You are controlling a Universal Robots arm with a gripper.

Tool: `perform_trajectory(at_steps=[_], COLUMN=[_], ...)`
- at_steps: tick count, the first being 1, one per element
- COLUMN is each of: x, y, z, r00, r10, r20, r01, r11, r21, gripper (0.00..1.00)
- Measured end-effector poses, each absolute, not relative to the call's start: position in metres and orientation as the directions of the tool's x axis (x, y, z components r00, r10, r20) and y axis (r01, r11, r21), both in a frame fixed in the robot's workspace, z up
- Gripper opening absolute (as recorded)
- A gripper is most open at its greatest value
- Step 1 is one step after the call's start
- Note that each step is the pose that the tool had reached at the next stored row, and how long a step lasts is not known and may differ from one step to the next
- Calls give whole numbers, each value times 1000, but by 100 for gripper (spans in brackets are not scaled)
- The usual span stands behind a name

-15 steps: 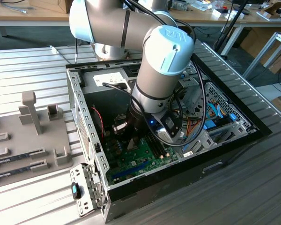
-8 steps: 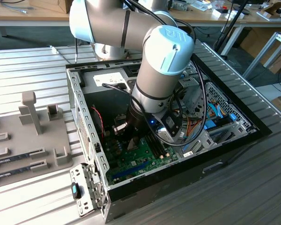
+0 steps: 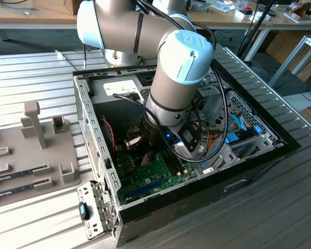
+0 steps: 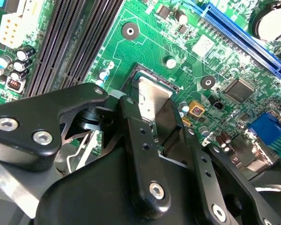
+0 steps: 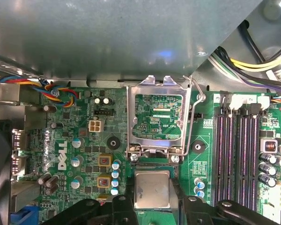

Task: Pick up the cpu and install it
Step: 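Place the cpu into insertion slot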

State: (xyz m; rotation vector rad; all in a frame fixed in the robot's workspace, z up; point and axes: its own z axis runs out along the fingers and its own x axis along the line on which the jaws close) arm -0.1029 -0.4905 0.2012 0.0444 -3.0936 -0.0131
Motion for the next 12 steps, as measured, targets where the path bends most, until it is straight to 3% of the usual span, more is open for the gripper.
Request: perform_trajectory(at_steps=[12], x=[-103], y=[-491], z=[201], r00=[-998], r10=[-29], r20=[47], r01=[-28], r11=[1000], r21=[9], gripper=[39])
